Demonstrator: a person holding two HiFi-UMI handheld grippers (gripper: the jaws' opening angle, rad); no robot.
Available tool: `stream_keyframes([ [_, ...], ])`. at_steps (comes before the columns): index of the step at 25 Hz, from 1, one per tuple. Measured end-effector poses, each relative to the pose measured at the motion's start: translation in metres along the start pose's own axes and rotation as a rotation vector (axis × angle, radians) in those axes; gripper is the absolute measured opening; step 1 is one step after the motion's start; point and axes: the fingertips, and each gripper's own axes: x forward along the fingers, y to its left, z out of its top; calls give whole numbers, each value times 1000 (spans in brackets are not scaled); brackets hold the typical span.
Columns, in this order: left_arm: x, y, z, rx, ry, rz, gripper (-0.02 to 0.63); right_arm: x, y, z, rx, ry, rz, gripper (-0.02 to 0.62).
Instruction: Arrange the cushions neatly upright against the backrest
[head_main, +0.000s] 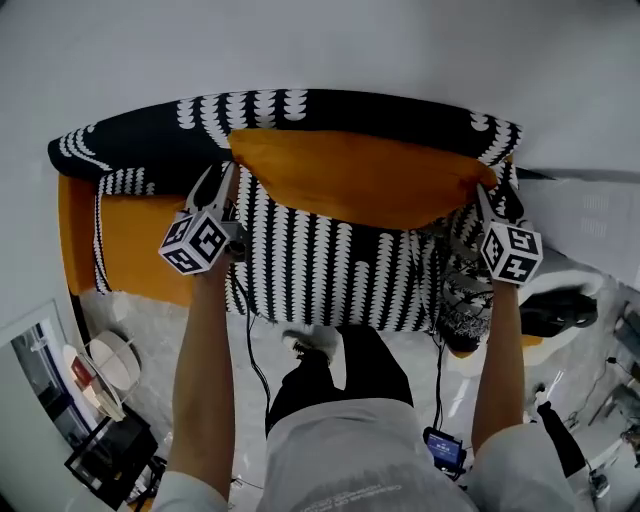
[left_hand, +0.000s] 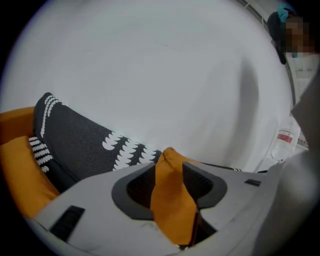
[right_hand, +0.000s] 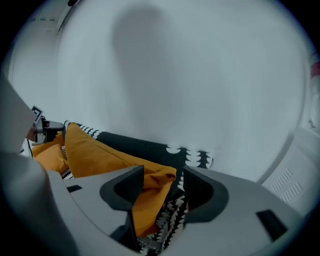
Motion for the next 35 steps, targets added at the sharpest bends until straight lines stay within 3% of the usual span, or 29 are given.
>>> stream_keyframes([
  [4, -35, 4, -15, 46, 43, -11, 190, -18, 9, 14, -53, -13, -18, 225],
  [9, -97, 26, -30, 110, 79, 58, 190, -50, 51, 28, -135, -7, -87, 224],
  [11, -126, 32, -33, 157, 77, 87, 187, -59, 75, 36, -170, -24, -70, 224],
  [13, -163, 39, -40, 195, 68, 131, 137, -70, 104, 38, -238, -27, -15, 219],
  [14, -183, 43, -43, 204, 61, 155, 86, -77, 119, 39, -274, -29, 12, 168],
  [16, -227, 51, -45, 209, 42, 190, 54, -92, 153, 47, -329, -41, 62, 2],
  [18, -272, 56, -44, 208, 23, 190, 5, -109, 196, 58, -363, -53, 145, 2],
  [21, -343, 62, -42, 192, -24, 198, 3, -137, 277, 77, -441, -103, 287, 2],
  [28, -499, 106, -38, 227, -68, 388, 3, -235, 490, 85, -597, -224, 581, 2],
  [35, -635, 146, -34, 226, -181, 504, 3, -333, 633, 71, -706, -292, 742, 2],
])
